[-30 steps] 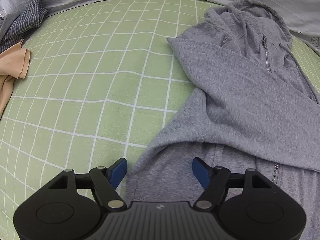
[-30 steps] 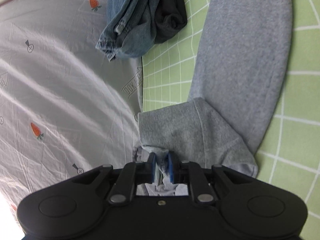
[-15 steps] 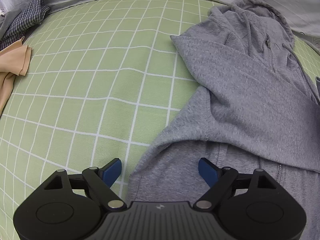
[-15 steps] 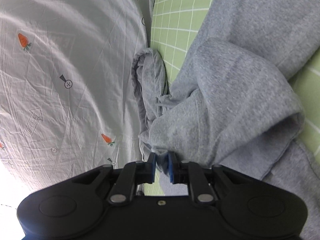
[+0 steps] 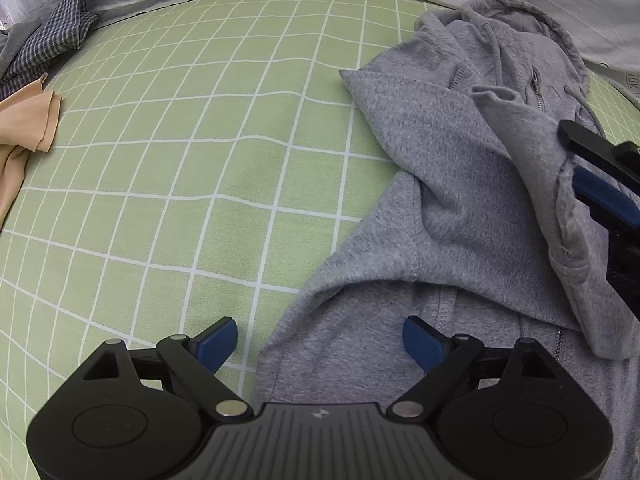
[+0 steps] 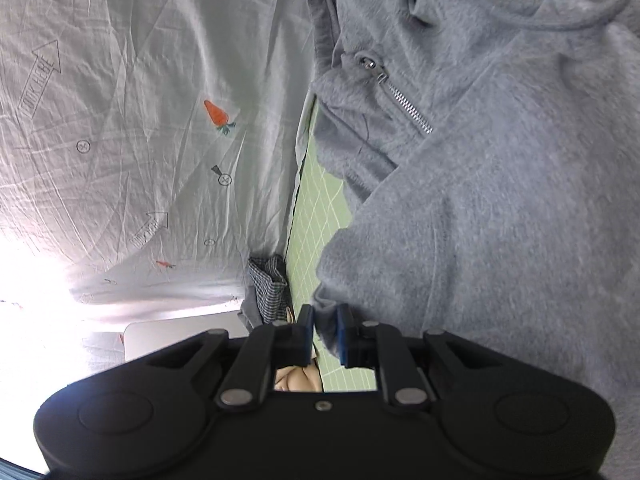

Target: Fold clothes

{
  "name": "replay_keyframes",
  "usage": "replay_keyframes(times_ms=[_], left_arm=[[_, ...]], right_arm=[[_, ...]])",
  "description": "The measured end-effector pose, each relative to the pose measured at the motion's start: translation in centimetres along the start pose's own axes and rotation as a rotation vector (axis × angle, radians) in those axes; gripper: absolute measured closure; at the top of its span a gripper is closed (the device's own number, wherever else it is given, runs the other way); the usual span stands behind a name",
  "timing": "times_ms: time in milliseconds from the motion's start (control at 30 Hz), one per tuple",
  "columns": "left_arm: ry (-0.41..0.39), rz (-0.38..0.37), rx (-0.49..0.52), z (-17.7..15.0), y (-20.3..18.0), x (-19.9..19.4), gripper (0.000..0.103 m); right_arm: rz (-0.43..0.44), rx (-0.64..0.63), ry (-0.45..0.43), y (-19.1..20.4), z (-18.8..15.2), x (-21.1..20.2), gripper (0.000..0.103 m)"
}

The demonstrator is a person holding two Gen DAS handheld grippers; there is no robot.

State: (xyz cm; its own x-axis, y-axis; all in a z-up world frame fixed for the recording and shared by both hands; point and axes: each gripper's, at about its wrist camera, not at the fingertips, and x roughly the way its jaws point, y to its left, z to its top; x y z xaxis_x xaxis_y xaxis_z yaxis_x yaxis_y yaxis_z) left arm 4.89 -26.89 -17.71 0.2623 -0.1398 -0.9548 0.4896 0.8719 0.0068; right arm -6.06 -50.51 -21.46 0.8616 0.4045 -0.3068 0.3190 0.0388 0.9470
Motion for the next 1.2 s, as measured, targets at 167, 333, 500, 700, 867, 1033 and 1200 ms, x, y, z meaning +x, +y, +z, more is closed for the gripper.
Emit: replay_keyframes(times_ms=[167,333,500,700,867,1033,1200], left_arm=[[0.001,-0.002,0.003,0.1,0.3,-0.2,0.011],[0.002,-0.002,0.006,0.3,0.7,-0.5,0.009],[0.005,-0.003,0.006,0.4,1.1,-0.8,0.009],[-0.009,0.027,0.004,0.9,1.3,-2.2,0.012],[-0.087,0.037,-0.016,2.3,-1.0,-4.2,0.012],[-0.152,0.044,0.026,1.8,-2.6,-3.9,0.012],[-0.167,0.041,0.077,3.3,-4.7,-2.4,0.018]], right_arm=[[-0.057,0.013,0.018,-0.3,-0.2,1.1,0.075],[-0.079,0.030,-0.057,-0.9,0.0,-1.3,0.061],[-0.138,-0.006,-0.177,-1.1,0.9,-5.1,0.069],[-0.240,-0.112,-0.310,-0.7,1.6,-10.1,0.069],[-0.425,-0.147,-0.315,-2.4,2.1,-10.6,0.074],[-0.487,-0.240,-0.313,-1.2,2.1,-11.0,0.075],[-0.611,-0.492,-0.364,1.6,1.1,-12.0,0.075]])
